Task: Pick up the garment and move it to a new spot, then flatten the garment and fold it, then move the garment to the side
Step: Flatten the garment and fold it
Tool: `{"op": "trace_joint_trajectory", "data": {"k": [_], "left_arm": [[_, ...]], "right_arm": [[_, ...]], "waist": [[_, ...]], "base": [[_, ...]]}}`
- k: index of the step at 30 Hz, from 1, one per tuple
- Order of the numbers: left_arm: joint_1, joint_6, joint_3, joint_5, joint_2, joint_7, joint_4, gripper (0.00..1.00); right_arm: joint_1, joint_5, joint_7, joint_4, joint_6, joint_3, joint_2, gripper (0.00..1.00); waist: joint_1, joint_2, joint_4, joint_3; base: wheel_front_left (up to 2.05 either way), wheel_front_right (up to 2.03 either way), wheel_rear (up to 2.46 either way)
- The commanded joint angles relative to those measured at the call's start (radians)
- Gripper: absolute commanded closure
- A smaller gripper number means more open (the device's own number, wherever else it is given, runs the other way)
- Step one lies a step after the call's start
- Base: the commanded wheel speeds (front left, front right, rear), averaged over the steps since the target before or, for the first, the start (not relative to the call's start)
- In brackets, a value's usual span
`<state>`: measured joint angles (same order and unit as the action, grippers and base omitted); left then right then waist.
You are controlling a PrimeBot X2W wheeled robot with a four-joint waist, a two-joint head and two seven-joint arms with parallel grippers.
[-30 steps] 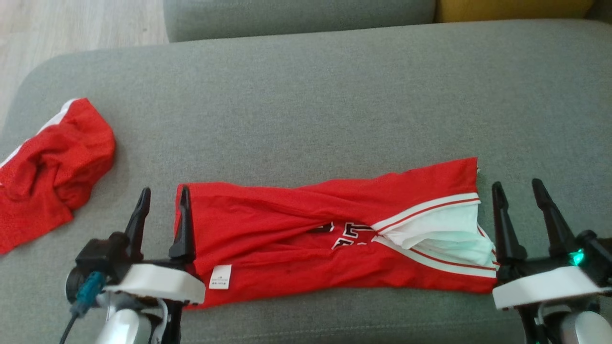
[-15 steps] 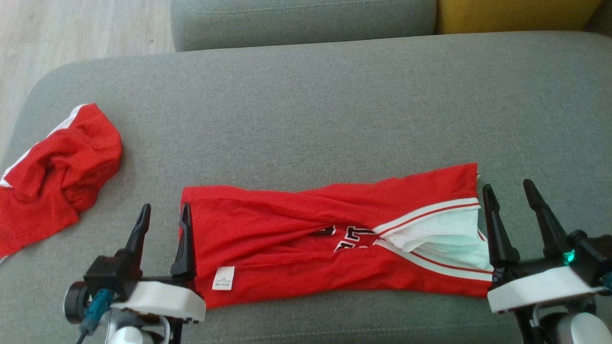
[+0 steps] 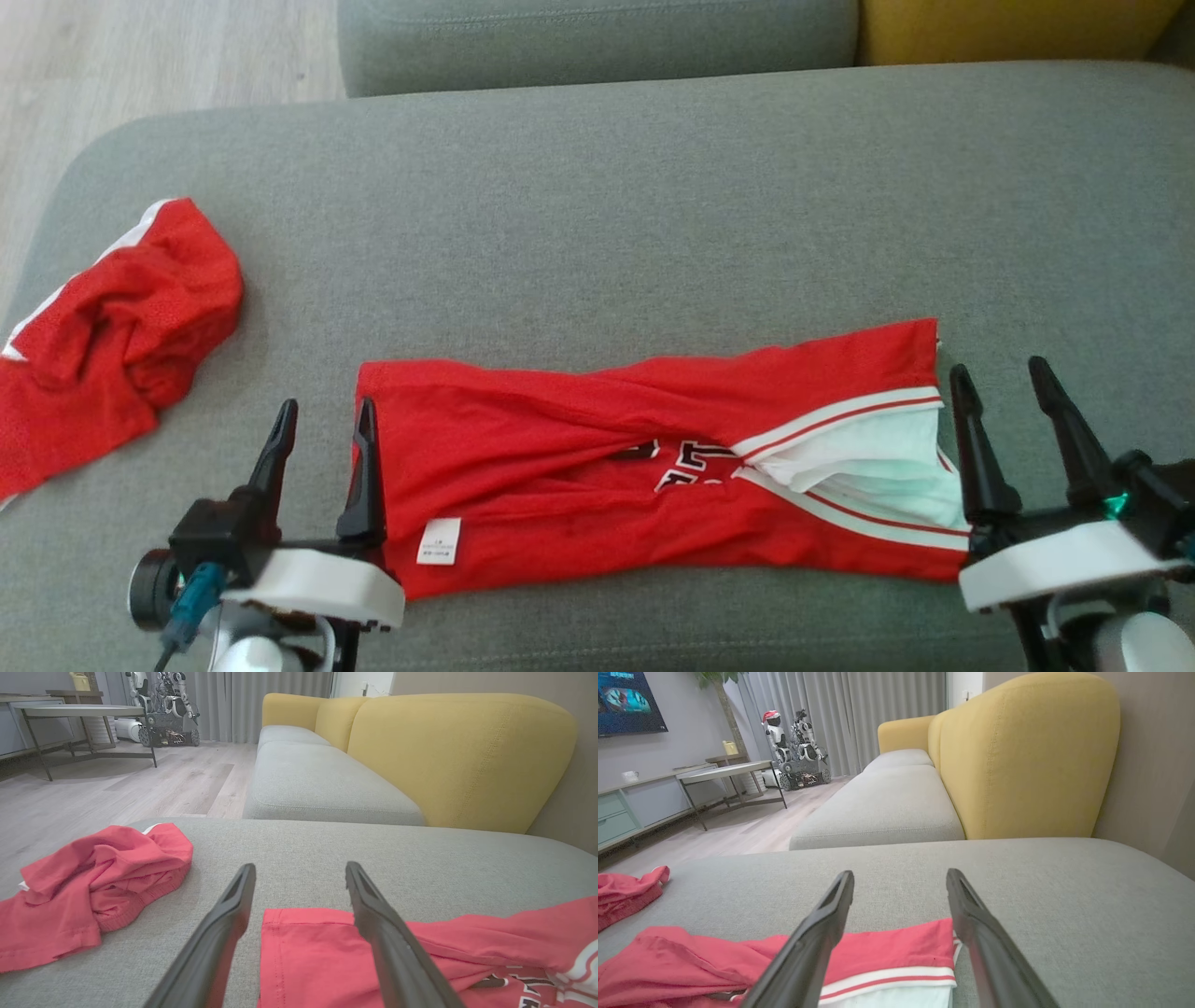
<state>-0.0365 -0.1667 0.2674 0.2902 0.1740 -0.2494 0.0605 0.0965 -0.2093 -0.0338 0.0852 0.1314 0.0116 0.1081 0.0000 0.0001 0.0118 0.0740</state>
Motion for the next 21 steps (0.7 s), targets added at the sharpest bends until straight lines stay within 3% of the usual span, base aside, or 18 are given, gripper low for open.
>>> {"op": "trace_joint_trajectory", "data": {"k": [1, 9, 17, 21], "left_arm": [[0.055, 0.005, -0.043, -0.015, 0.001, -0.012, -0.032, 0.0], [0.099, 0.021, -0.028, -0.03, -0.016, -0.012, -0.031, 0.0], [0.136, 0.04, -0.024, -0.044, -0.042, -0.012, -0.021, 0.0], [0.143, 0.048, -0.027, -0.05, -0.052, -0.012, -0.016, 0.0]], "right_arm": [[-0.02, -0.006, -0.002, 0.017, -0.001, 0.003, 0.01, 0.0], [-0.068, -0.033, 0.007, -0.222, -0.001, -0.041, 0.051, 0.0], [-0.18, -0.081, -0.002, -0.495, -0.001, 0.017, 0.047, 0.0], [-0.216, -0.082, 0.048, -0.612, -0.001, 0.036, 0.043, 0.0]], "waist": [[0.0, -0.0001, 0.003, 0.007], [0.0, -0.0001, 0.029, 0.054], [0.0, -0.0001, 0.05, 0.093], [0.0, -0.0001, 0.057, 0.1]], "base": [[0.0, 0.0, 0.0], [0.0, 0.0, 0.0], [0.0, 0.0, 0.0], [0.0, 0.0, 0.0]]}}
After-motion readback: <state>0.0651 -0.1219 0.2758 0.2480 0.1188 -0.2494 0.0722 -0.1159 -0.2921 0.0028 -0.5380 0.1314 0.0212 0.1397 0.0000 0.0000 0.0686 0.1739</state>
